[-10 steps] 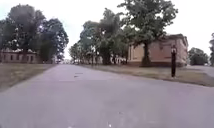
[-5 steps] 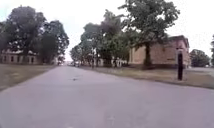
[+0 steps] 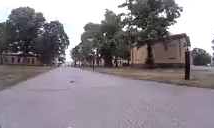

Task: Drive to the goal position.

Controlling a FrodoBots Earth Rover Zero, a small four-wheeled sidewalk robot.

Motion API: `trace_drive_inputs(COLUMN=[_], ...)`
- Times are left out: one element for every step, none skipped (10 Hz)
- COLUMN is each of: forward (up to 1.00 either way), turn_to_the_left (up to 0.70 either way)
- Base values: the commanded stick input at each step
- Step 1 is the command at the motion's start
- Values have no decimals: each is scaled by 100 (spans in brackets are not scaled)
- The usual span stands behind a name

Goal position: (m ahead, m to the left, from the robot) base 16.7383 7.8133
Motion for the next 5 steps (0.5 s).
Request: trace_drive_inputs(forward=[85, 85, 85, 85, 85], turn_to_the_left=[7, 24, 34, 34, 34])
